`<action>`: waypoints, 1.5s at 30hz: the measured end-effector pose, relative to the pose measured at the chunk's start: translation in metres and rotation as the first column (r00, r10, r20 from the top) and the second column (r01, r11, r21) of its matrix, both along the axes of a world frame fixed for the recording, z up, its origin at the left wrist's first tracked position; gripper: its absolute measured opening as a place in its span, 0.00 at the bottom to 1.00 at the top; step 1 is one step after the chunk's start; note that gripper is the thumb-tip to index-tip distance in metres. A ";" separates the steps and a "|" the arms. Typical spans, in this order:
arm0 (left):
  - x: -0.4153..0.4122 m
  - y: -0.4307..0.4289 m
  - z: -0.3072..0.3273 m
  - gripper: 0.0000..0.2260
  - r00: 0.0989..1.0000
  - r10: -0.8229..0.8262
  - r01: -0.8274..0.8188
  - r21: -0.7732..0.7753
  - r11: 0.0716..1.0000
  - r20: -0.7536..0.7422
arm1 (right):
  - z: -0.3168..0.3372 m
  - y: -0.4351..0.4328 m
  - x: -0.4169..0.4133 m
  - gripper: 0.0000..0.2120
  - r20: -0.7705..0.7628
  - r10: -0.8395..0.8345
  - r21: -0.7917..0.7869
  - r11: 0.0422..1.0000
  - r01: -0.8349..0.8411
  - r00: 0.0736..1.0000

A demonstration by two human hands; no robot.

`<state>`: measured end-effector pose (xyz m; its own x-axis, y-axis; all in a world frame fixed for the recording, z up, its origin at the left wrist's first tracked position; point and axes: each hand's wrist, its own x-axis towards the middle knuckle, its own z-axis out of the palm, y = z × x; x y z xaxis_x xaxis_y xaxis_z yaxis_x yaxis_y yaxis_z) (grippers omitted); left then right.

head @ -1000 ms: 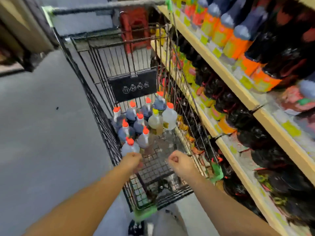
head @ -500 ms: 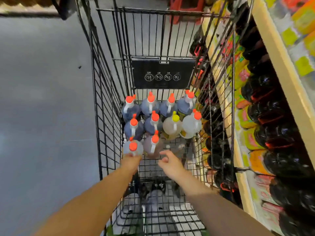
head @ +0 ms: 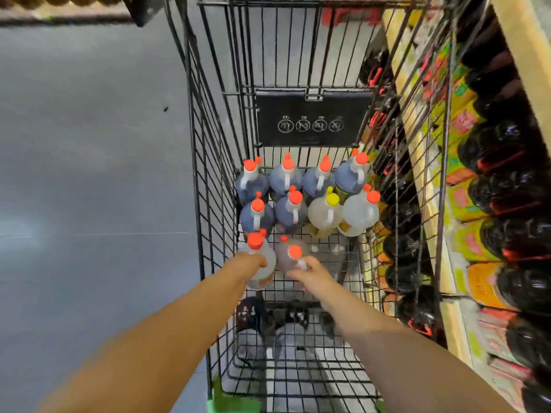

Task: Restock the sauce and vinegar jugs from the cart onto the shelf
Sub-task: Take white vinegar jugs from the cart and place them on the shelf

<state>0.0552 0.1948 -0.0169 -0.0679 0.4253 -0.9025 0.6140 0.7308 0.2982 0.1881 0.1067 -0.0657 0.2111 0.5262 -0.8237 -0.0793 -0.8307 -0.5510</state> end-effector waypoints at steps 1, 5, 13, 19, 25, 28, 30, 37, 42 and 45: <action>-0.003 -0.001 0.007 0.22 0.998 -0.060 0.060 0.026 0.998 0.009 | 0.005 -0.005 0.000 0.09 0.065 0.011 0.000 1.000 -0.011 0.998; -0.005 0.008 0.046 0.16 0.958 -0.287 0.283 0.139 0.949 0.010 | 0.031 -0.025 -0.002 0.08 0.245 -0.018 0.054 0.999 0.005 0.969; 0.018 0.008 0.138 0.15 0.745 -0.665 0.592 0.401 0.699 0.060 | 0.103 -0.091 -0.027 0.07 0.230 -0.401 0.281 0.900 0.334 0.887; 0.020 -0.046 0.220 0.05 0.521 -0.849 0.670 0.577 0.468 0.083 | 0.175 -0.155 -0.073 0.19 0.354 -0.713 0.477 0.695 0.538 0.606; 0.025 -0.142 0.264 0.05 0.285 -0.931 0.685 0.631 0.363 0.227 | 0.232 -0.258 -0.122 0.10 0.362 -0.853 0.567 0.522 0.638 0.376; 0.032 -0.202 0.275 0.11 0.172 -0.972 0.728 0.645 0.233 0.158 | 0.252 -0.318 -0.155 0.08 0.436 -0.860 0.561 0.491 0.667 0.266; 0.025 -0.250 0.283 0.05 0.061 -0.989 0.723 0.677 0.136 0.133 | 0.261 -0.360 -0.180 0.08 0.503 -0.850 0.565 0.460 0.685 0.155; -0.018 -0.442 0.283 0.17 -0.132 -0.961 0.762 0.645 0.058 0.242 | 0.266 -0.520 -0.278 0.18 0.622 -0.780 0.504 0.331 0.798 -0.070; -0.062 -0.576 0.274 0.13 -0.238 -0.909 0.797 0.604 0.019 0.342 | 0.267 -0.639 -0.347 0.17 0.697 -0.702 0.463 0.287 0.839 -0.145; -0.085 -0.645 0.276 0.15 -0.274 -0.876 0.804 0.595 0.018 0.397 | 0.274 -0.700 -0.380 0.17 0.704 -0.682 0.469 0.237 0.850 -0.199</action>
<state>-0.0294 -0.4501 0.2593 0.8372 -0.3672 -0.4052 0.2618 -0.3813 0.8866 -0.1923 -0.5937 0.2085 0.8069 -0.5891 -0.0428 -0.4223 -0.5246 -0.7393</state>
